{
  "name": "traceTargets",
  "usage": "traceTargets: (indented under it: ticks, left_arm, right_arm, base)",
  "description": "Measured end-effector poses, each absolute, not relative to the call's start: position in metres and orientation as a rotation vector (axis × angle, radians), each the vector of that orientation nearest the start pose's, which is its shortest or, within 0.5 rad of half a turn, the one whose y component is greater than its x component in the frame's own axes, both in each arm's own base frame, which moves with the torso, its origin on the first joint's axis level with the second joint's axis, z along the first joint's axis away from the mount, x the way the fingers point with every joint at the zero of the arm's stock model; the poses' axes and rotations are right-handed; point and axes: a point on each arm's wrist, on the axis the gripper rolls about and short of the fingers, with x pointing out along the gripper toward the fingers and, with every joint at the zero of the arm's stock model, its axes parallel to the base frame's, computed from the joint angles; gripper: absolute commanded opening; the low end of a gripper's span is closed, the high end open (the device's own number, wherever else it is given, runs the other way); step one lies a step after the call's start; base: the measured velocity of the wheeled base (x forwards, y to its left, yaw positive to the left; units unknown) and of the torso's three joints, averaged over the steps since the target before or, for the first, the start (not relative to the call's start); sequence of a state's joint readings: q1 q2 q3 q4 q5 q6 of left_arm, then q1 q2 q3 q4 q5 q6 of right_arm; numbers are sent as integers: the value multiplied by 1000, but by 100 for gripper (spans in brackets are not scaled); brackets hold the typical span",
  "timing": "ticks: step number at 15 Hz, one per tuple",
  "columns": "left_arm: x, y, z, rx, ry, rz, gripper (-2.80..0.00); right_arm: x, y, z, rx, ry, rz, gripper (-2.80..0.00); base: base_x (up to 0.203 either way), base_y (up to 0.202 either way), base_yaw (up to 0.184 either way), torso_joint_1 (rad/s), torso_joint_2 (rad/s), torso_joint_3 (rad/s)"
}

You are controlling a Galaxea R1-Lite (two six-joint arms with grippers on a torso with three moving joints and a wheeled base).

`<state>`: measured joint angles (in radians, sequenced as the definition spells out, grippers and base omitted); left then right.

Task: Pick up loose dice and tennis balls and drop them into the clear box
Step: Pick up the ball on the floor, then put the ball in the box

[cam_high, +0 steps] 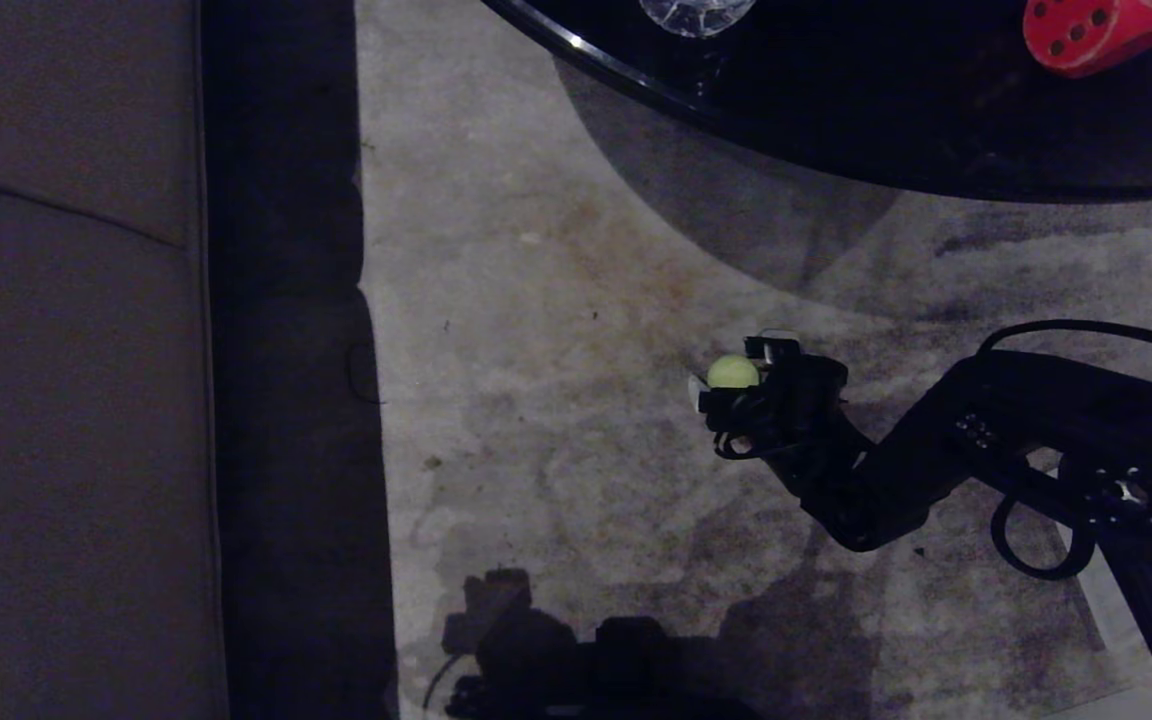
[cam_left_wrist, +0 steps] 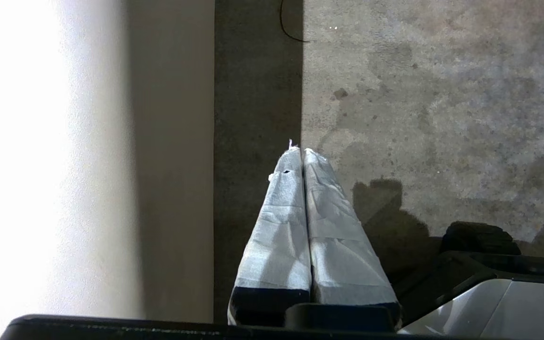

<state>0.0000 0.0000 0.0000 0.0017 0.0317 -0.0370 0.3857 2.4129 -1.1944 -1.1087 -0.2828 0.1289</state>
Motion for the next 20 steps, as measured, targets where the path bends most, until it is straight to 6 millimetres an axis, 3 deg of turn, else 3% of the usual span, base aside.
traceTargets:
  ticks: [8, 11, 16, 20]
  left_arm:
    - [-23, 1, 75, -37, 1, 32, -280]
    - [-23, 1, 75, -37, 1, 31, -280]
    - [-23, 1, 75, -37, 1, 31, -280]
    - [-23, 1, 75, -37, 1, 32, -280]
  right_arm:
    - [431, 168, 47, 72, 36, 108, -280]
    - [423, 163, 56, 63, 33, 105, -280]
    - [390, 136, 80, 27, 88, 82, -280]
    - [353, 106, 117, 2, 87, 48, -280]
  base:
    - [0, 0, 0, 0, 0, 0]
    - [0, 0, 0, 0, 0, 0]
    - [0, 0, 0, 0, 0, 0]
    - [0, 0, 0, 0, 0, 0]
